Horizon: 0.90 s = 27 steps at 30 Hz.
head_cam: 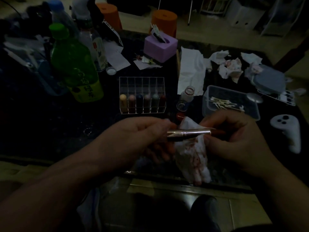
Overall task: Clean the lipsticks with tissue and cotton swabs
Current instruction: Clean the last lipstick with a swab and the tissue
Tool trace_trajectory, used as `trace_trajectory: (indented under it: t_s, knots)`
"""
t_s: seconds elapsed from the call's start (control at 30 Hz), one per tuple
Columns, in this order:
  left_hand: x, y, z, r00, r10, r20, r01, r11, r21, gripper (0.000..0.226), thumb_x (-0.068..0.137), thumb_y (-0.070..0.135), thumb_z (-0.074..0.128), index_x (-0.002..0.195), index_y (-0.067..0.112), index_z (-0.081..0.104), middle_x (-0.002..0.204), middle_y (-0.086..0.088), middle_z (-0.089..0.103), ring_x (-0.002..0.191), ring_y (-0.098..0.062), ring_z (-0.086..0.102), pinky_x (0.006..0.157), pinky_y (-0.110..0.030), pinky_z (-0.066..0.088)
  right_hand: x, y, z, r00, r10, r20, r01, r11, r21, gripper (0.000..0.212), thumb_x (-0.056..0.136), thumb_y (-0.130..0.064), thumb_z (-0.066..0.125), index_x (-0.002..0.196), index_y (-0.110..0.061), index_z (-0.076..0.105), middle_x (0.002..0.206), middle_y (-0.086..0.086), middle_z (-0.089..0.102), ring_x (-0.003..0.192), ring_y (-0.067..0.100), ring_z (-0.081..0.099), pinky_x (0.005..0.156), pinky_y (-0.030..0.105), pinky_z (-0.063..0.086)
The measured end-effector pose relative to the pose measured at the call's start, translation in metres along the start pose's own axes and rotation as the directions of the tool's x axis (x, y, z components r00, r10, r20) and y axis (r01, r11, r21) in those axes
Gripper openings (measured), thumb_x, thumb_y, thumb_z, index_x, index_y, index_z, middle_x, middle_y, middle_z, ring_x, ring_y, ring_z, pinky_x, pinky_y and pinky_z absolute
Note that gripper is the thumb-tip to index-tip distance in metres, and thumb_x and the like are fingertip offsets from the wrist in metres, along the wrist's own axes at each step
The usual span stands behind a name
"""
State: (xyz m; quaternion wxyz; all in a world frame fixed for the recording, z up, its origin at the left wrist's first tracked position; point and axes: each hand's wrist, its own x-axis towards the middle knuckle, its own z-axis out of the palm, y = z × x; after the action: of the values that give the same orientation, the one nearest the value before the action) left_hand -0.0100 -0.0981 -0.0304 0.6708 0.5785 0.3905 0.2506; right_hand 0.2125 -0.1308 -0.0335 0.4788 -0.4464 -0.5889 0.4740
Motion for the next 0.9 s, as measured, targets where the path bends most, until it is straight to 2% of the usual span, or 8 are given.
trace_trajectory:
  t_s: [0.1,0.3,0.4,0.47,0.57,0.7,0.77,0.9]
  knots:
    - [0.002,-0.003,-0.005,0.997,0.062,0.045,-0.071,0.969,0.236,0.03,0.082,0.036,0.058,0.098,0.019,0.077,0.082,0.005,0.077,0.077,-0.004,0.07,0.07,-0.014,0.051,-0.002,0.003,-0.002,1.0,0.005,0.004,-0.005,0.999,-0.048,0.012,0.064,-0.023,0.074,0.075,-0.029,0.074,0.074,0.0,0.073,0.066,0.009,0.069,0.06,0.02,0.054]
    - [0.002,-0.008,-0.01,0.942,0.329,-0.062,-0.247,0.808,0.534,0.026,0.073,0.041,0.073,0.099,0.039,0.073,0.095,0.022,0.073,0.091,0.004,0.068,0.078,-0.011,0.05,-0.001,0.004,-0.003,1.0,-0.001,0.01,0.001,1.0,-0.007,0.011,0.065,-0.02,0.075,0.075,-0.025,0.074,0.072,-0.002,0.072,0.065,0.007,0.069,0.057,0.018,0.053]
    - [0.004,-0.007,-0.007,0.967,0.253,-0.004,-0.22,0.848,0.483,0.029,0.079,0.049,0.067,0.107,0.047,0.064,0.102,0.022,0.069,0.096,0.004,0.065,0.08,-0.011,0.05,0.0,0.005,-0.005,1.0,-0.008,0.009,0.008,1.0,-0.029,0.01,0.066,-0.021,0.075,0.075,-0.023,0.073,0.072,0.0,0.072,0.065,0.007,0.068,0.056,0.018,0.053]
    - [0.006,-0.009,-0.007,0.98,0.168,0.107,-0.199,0.864,0.463,0.019,0.089,0.053,0.059,0.106,0.047,0.064,0.104,0.024,0.066,0.097,0.005,0.063,0.078,-0.008,0.047,-0.002,0.006,-0.005,1.0,-0.003,0.016,0.004,0.998,-0.056,0.011,0.066,-0.021,0.074,0.077,-0.019,0.072,0.074,0.006,0.072,0.065,0.009,0.068,0.057,0.019,0.053]
    - [0.009,-0.017,-0.01,0.958,0.244,0.153,-0.284,0.716,0.637,0.019,0.088,0.047,0.063,0.101,0.037,0.072,0.094,0.02,0.065,0.091,0.002,0.062,0.075,-0.015,0.046,-0.003,0.009,-0.004,0.999,-0.005,0.041,0.009,0.995,-0.097,0.013,0.067,-0.019,0.074,0.08,-0.018,0.073,0.075,0.008,0.072,0.065,0.01,0.068,0.059,0.019,0.053]
    - [0.009,-0.018,-0.018,0.912,0.404,0.068,-0.338,0.649,0.682,0.026,0.073,0.051,0.075,0.094,0.037,0.072,0.086,0.019,0.064,0.087,-0.004,0.062,0.072,-0.017,0.048,-0.002,0.008,-0.004,0.998,-0.024,0.066,0.032,0.993,-0.111,0.016,0.069,-0.016,0.075,0.085,-0.016,0.073,0.078,0.006,0.073,0.069,0.011,0.07,0.063,0.019,0.054]
    - [0.008,-0.017,-0.019,0.902,0.428,0.063,-0.35,0.636,0.688,0.026,0.073,0.053,0.072,0.094,0.039,0.068,0.088,0.02,0.062,0.088,-0.003,0.06,0.073,-0.017,0.047,-0.001,0.008,-0.004,0.997,-0.033,0.067,0.041,0.991,-0.128,0.016,0.069,-0.016,0.076,0.085,-0.016,0.073,0.078,0.007,0.074,0.069,0.015,0.07,0.064,0.022,0.054]
    - [0.009,-0.02,-0.018,0.934,0.324,0.152,-0.341,0.68,0.649,0.026,0.085,0.048,0.067,0.106,0.033,0.072,0.096,0.018,0.064,0.096,-0.002,0.06,0.08,-0.019,0.048,-0.002,0.009,-0.004,0.996,-0.015,0.084,0.026,0.991,-0.129,0.015,0.069,-0.014,0.076,0.084,-0.012,0.073,0.077,0.01,0.073,0.067,0.027,0.07,0.062,0.027,0.056]
